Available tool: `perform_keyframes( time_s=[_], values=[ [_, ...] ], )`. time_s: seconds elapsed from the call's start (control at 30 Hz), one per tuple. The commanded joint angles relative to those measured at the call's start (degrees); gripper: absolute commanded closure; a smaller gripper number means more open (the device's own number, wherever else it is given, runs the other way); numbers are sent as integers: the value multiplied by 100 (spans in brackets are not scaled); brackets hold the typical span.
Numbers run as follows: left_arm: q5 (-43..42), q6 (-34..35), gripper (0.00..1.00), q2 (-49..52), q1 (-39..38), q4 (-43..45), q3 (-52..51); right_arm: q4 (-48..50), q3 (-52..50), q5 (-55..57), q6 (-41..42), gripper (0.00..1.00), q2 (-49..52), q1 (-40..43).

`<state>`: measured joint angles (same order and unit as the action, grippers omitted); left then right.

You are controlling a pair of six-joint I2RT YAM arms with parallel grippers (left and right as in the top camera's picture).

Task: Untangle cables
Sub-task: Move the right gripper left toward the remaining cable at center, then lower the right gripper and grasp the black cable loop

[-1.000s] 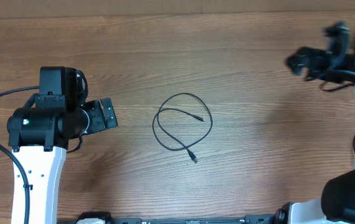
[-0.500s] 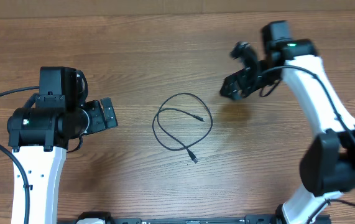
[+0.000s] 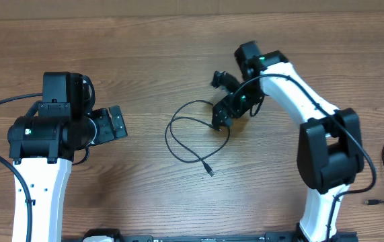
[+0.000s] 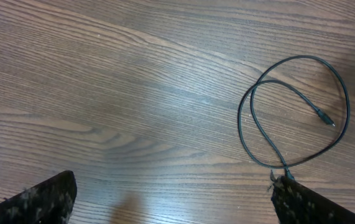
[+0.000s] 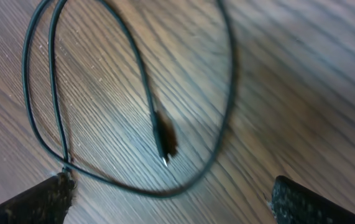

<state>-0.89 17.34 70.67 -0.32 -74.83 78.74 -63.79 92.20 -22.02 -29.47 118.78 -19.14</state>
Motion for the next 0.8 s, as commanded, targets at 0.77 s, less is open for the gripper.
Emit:
perform_keyframes(
  time_s=[0.77],
  values=[
    [-17,-107,0,15,28,9,15,817,-302,1541,-706,0,190,-1082]
  ],
)
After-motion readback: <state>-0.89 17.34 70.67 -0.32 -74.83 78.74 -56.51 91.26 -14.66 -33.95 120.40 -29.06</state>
